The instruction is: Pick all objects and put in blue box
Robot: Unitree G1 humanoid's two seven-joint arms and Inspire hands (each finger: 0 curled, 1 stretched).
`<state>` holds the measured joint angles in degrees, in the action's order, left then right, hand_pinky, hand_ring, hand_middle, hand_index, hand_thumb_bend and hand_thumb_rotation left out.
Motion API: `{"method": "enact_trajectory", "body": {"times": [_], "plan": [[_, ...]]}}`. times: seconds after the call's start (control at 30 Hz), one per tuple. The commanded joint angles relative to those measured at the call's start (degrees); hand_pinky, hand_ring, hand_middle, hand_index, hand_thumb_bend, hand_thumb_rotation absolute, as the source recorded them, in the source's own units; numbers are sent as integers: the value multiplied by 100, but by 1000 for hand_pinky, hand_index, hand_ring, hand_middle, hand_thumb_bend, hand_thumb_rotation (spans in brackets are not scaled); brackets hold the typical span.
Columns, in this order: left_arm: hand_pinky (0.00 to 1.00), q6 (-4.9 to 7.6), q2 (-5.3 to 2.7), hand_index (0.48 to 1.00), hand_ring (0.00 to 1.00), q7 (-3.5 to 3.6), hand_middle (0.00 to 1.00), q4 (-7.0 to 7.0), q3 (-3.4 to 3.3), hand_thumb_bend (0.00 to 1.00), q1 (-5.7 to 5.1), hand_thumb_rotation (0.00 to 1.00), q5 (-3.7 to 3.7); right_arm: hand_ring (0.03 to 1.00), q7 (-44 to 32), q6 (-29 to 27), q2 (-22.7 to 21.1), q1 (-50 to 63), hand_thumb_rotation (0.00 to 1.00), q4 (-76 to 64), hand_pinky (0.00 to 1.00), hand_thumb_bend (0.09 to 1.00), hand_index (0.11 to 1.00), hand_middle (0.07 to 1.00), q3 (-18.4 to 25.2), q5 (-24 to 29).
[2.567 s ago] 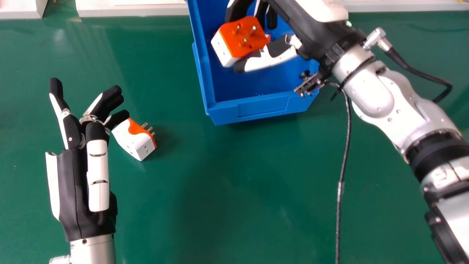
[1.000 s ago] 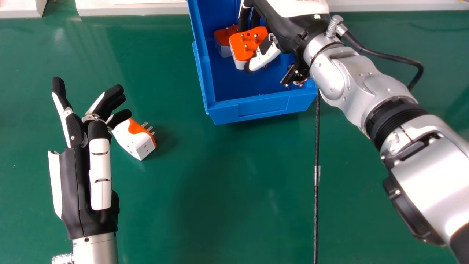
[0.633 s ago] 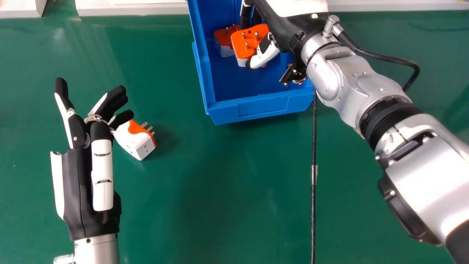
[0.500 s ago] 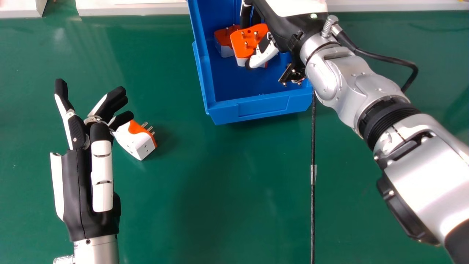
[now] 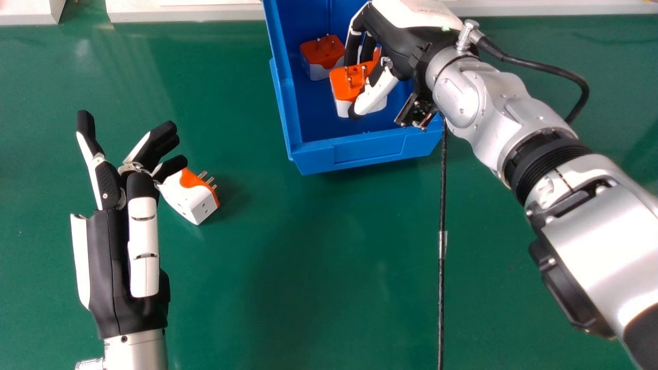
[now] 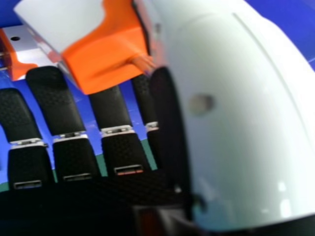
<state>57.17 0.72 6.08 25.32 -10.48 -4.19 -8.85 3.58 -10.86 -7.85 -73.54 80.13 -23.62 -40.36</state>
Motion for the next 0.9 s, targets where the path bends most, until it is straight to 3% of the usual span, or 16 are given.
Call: {"method": "enact_trajectory", "body": {"times": [0.0, 0.17, 0.37, 0.57, 0.87], "plan": [[758, 156, 19, 781, 819, -1, 813, -89, -9, 477, -18, 881, 68, 993, 107, -23, -126, -561, 309, -137, 889, 1000, 980, 999, -18, 11], [756, 135, 19, 782, 817, -3, 814, -46, -10, 476, 1, 881, 67, 1000, 214, -64, -157, -553, 373, -144, 925, 1000, 999, 1000, -124, -64], [755, 85, 22, 782, 817, 1, 814, -140, 9, 471, -35, 883, 64, 1000, 298, -80, -165, -551, 407, -140, 947, 1000, 1000, 1000, -209, -113], [754, 153, 21, 781, 816, 7, 814, -54, 2, 484, 14, 879, 67, 1000, 329, -101, -163, -576, 406, -144, 946, 1000, 1000, 1000, -206, -93], [754, 121, 2, 781, 817, -38, 814, -76, -5, 484, 21, 879, 125, 1000, 359, -151, -174, -602, 395, -168, 945, 1000, 994, 1000, -176, -37]]}}
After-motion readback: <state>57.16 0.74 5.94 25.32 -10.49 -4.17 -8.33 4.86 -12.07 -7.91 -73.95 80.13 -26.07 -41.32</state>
